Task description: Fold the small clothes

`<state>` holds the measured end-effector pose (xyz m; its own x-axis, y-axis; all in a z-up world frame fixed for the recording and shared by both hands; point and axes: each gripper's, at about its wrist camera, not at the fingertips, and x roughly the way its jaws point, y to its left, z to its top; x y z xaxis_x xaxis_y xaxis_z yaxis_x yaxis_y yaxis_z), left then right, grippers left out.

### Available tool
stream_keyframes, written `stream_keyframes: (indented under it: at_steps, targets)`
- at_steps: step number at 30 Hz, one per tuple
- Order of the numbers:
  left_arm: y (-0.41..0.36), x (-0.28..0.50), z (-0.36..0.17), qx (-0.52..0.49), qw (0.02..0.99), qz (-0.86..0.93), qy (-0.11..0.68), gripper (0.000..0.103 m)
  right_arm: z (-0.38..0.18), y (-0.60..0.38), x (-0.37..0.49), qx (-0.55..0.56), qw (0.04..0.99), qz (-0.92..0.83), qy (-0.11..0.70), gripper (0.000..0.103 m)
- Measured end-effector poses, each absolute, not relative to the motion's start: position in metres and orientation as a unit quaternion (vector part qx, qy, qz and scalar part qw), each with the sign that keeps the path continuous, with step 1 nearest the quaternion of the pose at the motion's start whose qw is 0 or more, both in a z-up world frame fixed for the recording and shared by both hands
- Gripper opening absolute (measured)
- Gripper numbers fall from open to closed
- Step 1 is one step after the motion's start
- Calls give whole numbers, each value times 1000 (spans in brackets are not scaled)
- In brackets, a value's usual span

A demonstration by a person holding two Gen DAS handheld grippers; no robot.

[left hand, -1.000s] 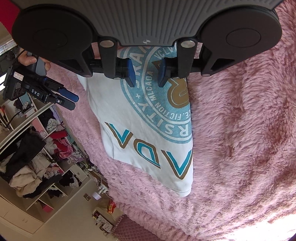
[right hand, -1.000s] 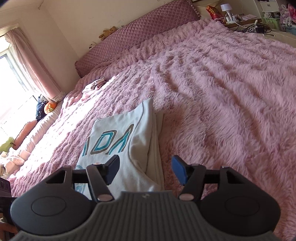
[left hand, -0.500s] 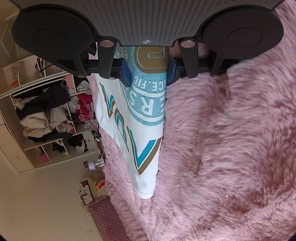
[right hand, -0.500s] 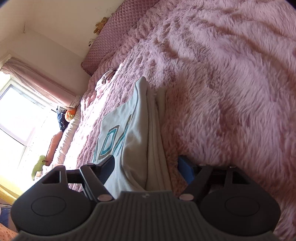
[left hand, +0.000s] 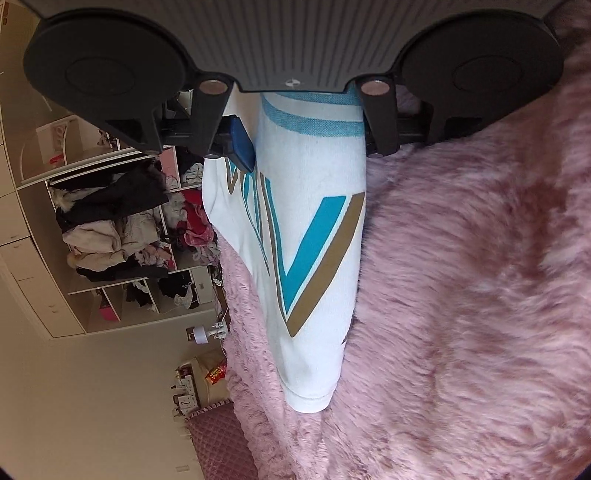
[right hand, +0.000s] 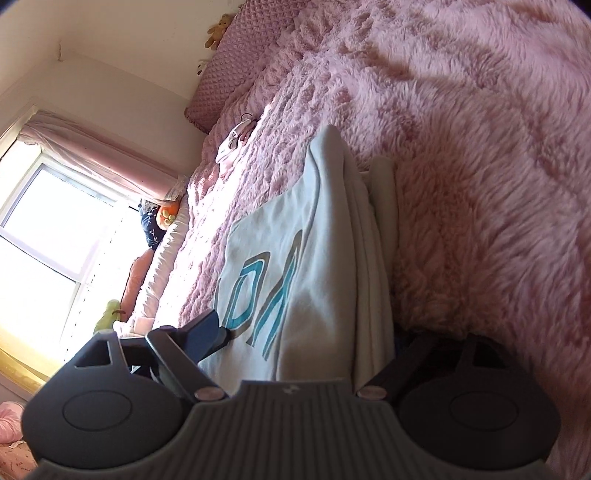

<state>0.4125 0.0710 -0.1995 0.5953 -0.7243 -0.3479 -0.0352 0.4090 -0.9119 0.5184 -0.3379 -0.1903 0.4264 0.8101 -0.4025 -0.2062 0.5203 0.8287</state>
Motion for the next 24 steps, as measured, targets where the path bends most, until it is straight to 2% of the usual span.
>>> stream_keyframes:
  at_steps: [2,3,4,6,11,16,19,24]
  targets:
    - [68,410,-196,-482,752,-224,390,47,-188,-337,515,343,777,315,423,65]
    - [67,409,-193,-477,755,-218,393,41,-187,-335,514,326,785,304,431,49]
    - [65,408,-189,-469,759,-212,399,40,-186,-335,514,313,790,292,439,39]
    - [61,407,-178,-446,771,-204,406,36,-182,-337,514,318,788,278,448,33]
    - [49,404,-142,-399,794,-205,411,30,-151,-325,510,286,804,268,448,32]
    - [44,385,-108,-374,810,-209,401,30,-116,-313,492,279,814,277,429,31]
    - [58,363,-86,-369,818,-208,388,30,-92,-299,475,258,819,292,421,28]
    - [89,318,-45,-356,835,-196,370,30,-54,-270,437,249,812,332,410,28]
